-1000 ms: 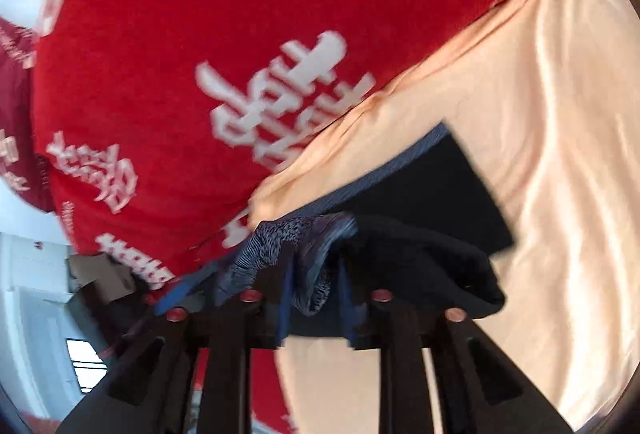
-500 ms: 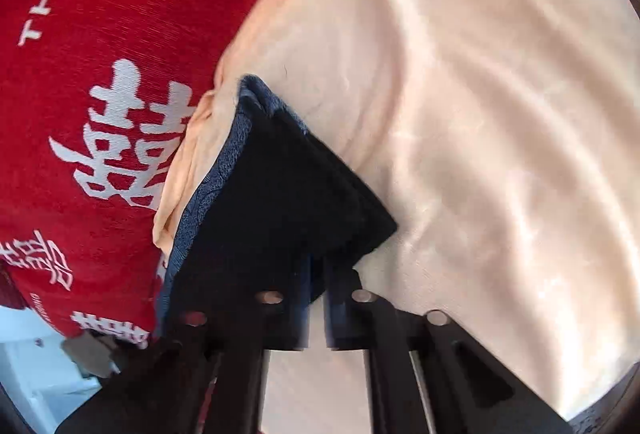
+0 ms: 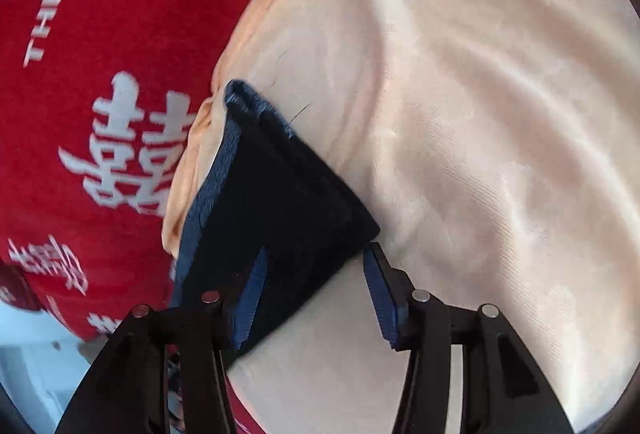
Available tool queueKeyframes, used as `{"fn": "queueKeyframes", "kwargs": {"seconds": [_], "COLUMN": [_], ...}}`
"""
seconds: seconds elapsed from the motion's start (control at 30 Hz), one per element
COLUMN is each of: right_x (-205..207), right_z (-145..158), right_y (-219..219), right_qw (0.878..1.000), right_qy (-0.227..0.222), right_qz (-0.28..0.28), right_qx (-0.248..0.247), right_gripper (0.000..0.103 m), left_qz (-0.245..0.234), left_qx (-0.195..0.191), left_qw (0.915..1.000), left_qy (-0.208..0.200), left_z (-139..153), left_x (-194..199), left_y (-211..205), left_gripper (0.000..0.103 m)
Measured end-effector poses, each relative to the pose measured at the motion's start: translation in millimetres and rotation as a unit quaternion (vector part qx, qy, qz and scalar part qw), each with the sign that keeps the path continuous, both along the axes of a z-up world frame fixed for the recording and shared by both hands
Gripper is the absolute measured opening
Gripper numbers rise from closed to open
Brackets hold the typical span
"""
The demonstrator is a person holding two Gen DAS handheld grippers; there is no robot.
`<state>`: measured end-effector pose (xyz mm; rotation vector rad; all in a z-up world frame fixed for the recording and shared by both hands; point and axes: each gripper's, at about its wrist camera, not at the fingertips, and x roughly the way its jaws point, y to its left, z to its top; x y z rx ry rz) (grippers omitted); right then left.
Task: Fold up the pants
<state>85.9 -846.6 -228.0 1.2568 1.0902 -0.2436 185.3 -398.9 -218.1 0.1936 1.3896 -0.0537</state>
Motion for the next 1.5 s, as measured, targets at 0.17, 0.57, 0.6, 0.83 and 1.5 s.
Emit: {"fn": "queueKeyframes", "kwargs": {"seconds": [0.17, 0.57, 0.6, 0.83, 1.5], "right_x": [15.8, 31.6, 46.3, 160.7, 111.1], "right_z": [29.2, 82.8, 87.2, 24.6, 2.7], "right_y": [-1.5, 24.1, 40.3, 125.8, 382.5], "right_qw": [0.999, 0.976, 0.97, 0.917, 0.938], "right_qy": [-0.052, 0.023, 0.008, 0.004, -0.066], "right_qz": [-0.005, 0.096, 0.14, 0.308, 0.306], "right_qx": [0.007, -0.194, -0.199, -0.253, 0.147], "right_gripper": [0.02, 0.04, 0.039, 0.036, 0.041], "left_qz": [-0.027, -0.041, -0.038, 0.013, 0.103], "left_qx": [0.004, -0.017, -0.015, 0.0, 0.112], "left_qw": [0.9996, 0.9979, 0.998, 0.9981, 0.9875], "left_qy": [0.001, -0.048, -0.048, -0.06, -0.042], "left_z": [3.3, 39.9, 31.7, -1.3, -5.7], "left_x": [-18.2, 30.8, 36.9, 73.4, 50.9], "left_y": [-1.9, -22.4, -31.2, -21.0, 315.6], "left_gripper": [0.092, 0.096, 0.096, 0.103, 0.103]}}
